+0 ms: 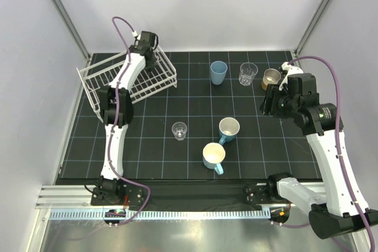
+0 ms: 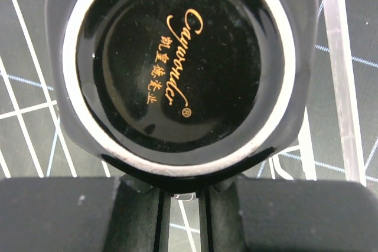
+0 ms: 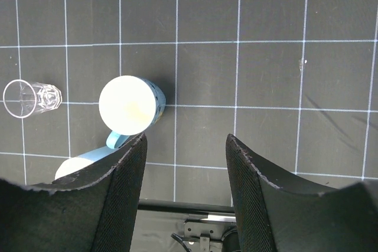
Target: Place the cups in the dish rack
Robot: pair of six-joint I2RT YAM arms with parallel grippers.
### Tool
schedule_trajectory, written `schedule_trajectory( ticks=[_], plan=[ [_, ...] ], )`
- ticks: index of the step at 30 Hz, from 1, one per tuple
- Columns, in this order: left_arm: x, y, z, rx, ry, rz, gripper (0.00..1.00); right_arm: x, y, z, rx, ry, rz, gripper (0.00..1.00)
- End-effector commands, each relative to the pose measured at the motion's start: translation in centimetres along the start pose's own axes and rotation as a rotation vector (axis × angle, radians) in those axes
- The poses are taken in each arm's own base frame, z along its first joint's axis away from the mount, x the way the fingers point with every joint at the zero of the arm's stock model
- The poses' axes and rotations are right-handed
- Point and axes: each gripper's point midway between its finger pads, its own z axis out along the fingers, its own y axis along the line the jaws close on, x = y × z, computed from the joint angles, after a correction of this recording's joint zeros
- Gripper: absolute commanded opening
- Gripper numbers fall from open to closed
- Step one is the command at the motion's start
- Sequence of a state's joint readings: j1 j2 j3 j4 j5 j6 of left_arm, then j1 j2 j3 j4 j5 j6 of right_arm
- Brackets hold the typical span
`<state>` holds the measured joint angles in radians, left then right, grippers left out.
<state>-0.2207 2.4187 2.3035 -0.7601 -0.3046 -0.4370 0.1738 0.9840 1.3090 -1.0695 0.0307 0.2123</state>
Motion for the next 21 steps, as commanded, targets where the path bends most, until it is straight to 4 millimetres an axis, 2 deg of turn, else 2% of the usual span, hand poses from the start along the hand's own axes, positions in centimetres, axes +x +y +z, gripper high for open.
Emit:
schedule_trajectory(
  ticks=[1,15,21],
  plan=[
    [-6.0,-0.2,-2.0,0.014,-0.177,-0.058,0.0,-2.2,-0.1,-0.6,0.009,-0.078,-0.012,0.58],
    [-5.9,-0.5,-0.8,0.024,-0.17,-0.06,0.01,-2.4,-0.3,0.0,0.015,-0.068,0.006,0.58],
    [-6.0,-0.5,-0.5,0.026,-0.175,-0.067,0.1,-2.4,-0.4,0.1,0.016,-0.065,0.011,0.58]
  ],
)
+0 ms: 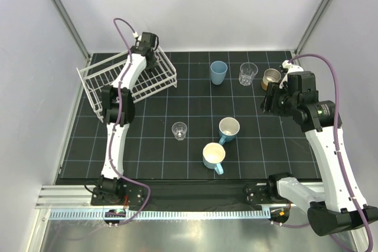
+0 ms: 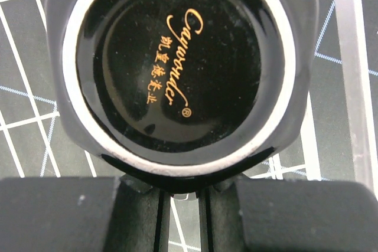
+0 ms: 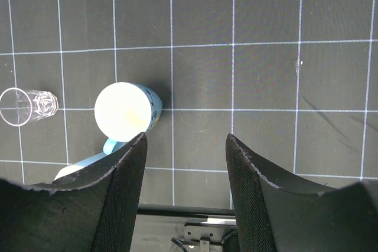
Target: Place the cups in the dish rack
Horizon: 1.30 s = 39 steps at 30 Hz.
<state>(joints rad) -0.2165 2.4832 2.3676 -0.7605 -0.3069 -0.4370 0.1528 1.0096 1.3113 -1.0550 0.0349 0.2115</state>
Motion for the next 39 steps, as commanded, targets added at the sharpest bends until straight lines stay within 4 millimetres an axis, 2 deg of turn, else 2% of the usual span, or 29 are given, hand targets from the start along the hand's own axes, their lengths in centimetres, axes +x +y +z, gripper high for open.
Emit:
schedule_trajectory(
  ticks=[1,8,11,12,15,21,26,31,32,35,39],
  plan=[
    [-6.2,-0.4,-2.2,0.034,-0.177,-0.067,0.11,-2.0,0.2,-0.6,-0.007,-0.069,-0.003,0.57],
    [-6.1,-0.5,-2.1,0.041,-0.169,-0.07,0.2,-2.1,0.0,-0.6,-0.003,-0.073,0.0,0.58],
    [-6.0,-0.3,-1.9,0.04,-0.164,-0.072,0.33,-2.2,-0.1,-0.6,0.0,-0.075,0.002,0.58],
    [-6.1,-0.2,-1.9,0.04,-0.165,-0.077,0.41,-2.3,-0.1,-0.6,0.001,-0.077,0.003,0.58],
    [-6.1,-0.2,-2.0,0.053,-0.158,-0.085,0.48,-2.2,0.0,-0.5,-0.004,-0.073,0.005,0.58],
    [-6.3,-0.5,-2.8,0.084,-0.152,-0.115,0.56,-2.3,0.3,-0.4,-0.016,-0.068,0.009,0.57],
    [-6.5,-0.8,-4.2,0.114,-0.144,-0.141,0.64,-2.1,0.4,-0.2,-0.024,-0.059,0.015,0.57],
    [-6.9,-0.7,-6.0,0.142,-0.133,-0.164,0.65,-1.7,1.4,-0.2,-0.079,-0.046,0.018,0.57],
    [-7.3,-0.5,-6.8,0.143,-0.139,-0.176,0.64,-1.6,1.5,-0.2,-0.085,-0.043,0.021,0.58],
    [-6.5,-0.3,-7.9,0.142,-0.107,-0.212,0.64,-1.1,2.1,0.2,-0.118,-0.014,0.03,0.58],
    [-6.6,0.2,-11.1,0.162,-0.104,-0.246,0.64,-0.4,2.9,0.6,-0.16,0.02,0.046,0.59]
  ],
)
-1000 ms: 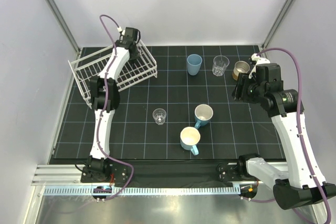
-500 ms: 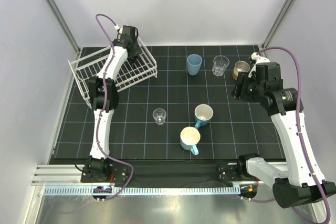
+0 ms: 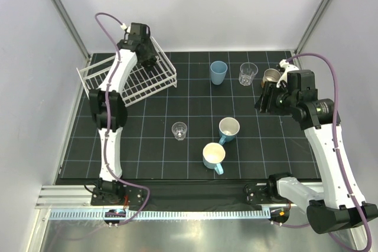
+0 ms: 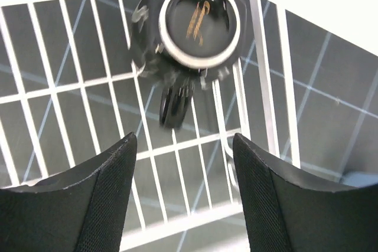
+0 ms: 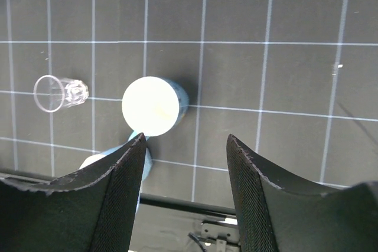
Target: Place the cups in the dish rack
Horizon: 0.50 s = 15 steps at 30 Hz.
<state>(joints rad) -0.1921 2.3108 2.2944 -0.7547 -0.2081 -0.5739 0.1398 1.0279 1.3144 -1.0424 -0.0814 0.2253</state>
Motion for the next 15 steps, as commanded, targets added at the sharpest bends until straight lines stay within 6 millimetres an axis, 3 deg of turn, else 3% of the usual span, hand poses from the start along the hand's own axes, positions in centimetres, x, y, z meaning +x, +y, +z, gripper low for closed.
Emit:
schedule_trajectory(
  ticks=[1,6,7,12,13,14,15],
  plan=[
    [-2.6,-0.3,-5.6,0.051,-0.041,-0.063,0.65,-0.4,1.1,0.6,-0.063,-0.004,0.025,0.59],
    [-1.1,0.9,-9.6,0.064,-0.006,-0.082,0.73,1.2,1.6,1.6,-0.096,0.055,0.054,0.63],
    [-0.4,1.4,-11.1,0.069,0.005,-0.09,0.82,1.4,1.5,1.7,-0.093,0.059,0.064,0.63],
    [2.4,2.6,-15.8,0.126,0.044,-0.105,0.96,2.6,1.4,2.8,-0.098,0.086,0.067,0.76],
    [4.4,3.2,-15.8,0.126,0.085,-0.105,0.97,2.7,1.5,3.1,-0.108,0.094,0.065,0.78],
    [4.1,2.7,-18.1,0.189,0.068,-0.124,1.0,3.1,1.4,3.5,-0.102,0.109,0.085,0.9],
    [4.6,2.4,-19.0,0.225,0.081,-0.138,1.0,3.4,1.4,3.7,-0.097,0.118,0.099,0.98]
  ],
)
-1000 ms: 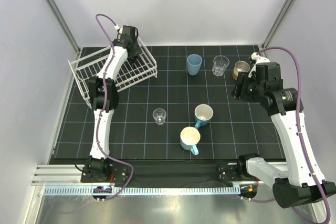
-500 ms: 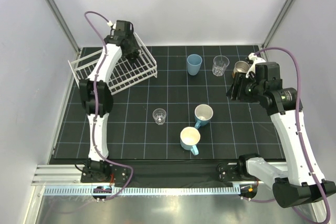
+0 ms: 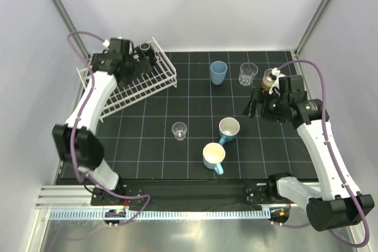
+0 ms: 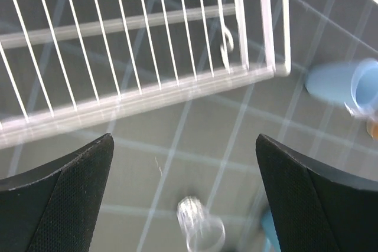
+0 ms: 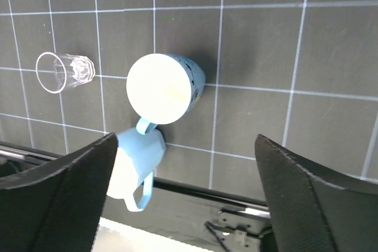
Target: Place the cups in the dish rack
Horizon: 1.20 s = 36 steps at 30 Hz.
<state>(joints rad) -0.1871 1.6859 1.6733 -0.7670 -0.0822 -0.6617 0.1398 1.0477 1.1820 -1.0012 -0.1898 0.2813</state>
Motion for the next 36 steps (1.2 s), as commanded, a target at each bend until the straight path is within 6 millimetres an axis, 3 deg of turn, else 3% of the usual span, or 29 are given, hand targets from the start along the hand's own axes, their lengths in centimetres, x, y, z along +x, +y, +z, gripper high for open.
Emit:
schedule_trajectory(
  ticks=[1,2,6,10,13,17,20,24,26,33,36],
  plan=[
    [1.6,-1.3,-4.0,0.144,0.024,-0.063,1.0,-0.3,0.3,1.0,-0.017,-0.003,0.046,1.0],
    [2.4,-1.0,-5.6,0.162,0.023,-0.115,1.0,0.0,0.3,1.3,-0.016,0.022,0.062,1.0],
    [4.5,-0.5,-9.0,0.227,0.031,-0.221,1.0,0.7,1.0,1.3,-0.056,0.055,0.061,1.0],
    [5.4,-0.1,-11.6,0.294,0.035,-0.248,1.0,1.3,0.5,2.3,-0.04,0.081,0.069,1.0],
    [6.0,-0.5,-12.8,0.338,0.068,-0.264,1.0,2.0,0.7,3.0,-0.053,0.107,0.096,0.93],
    [7.0,-1.4,-13.6,0.413,0.111,-0.308,1.0,2.9,0.8,3.9,-0.057,0.127,0.119,0.84],
    [8.3,-2.4,-14.2,0.499,0.166,-0.329,0.92,3.5,0.5,5.0,-0.05,0.149,0.12,0.78],
    [9.9,-2.1,-14.5,0.511,0.21,-0.339,0.88,4.2,0.8,6.5,-0.056,0.195,0.094,0.69],
    [10.2,-2.5,-14.8,0.526,0.222,-0.331,0.86,4.6,1.2,7.2,-0.058,0.209,0.076,0.64],
    [10.7,-4.3,-14.9,0.566,0.272,-0.3,0.84,6.6,1.1,9.6,0.013,0.257,0.068,0.63],
    [11.0,-5.2,-14.7,0.576,0.297,-0.297,0.82,7.3,0.9,10.6,0.039,0.262,0.089,0.53]
  ],
)
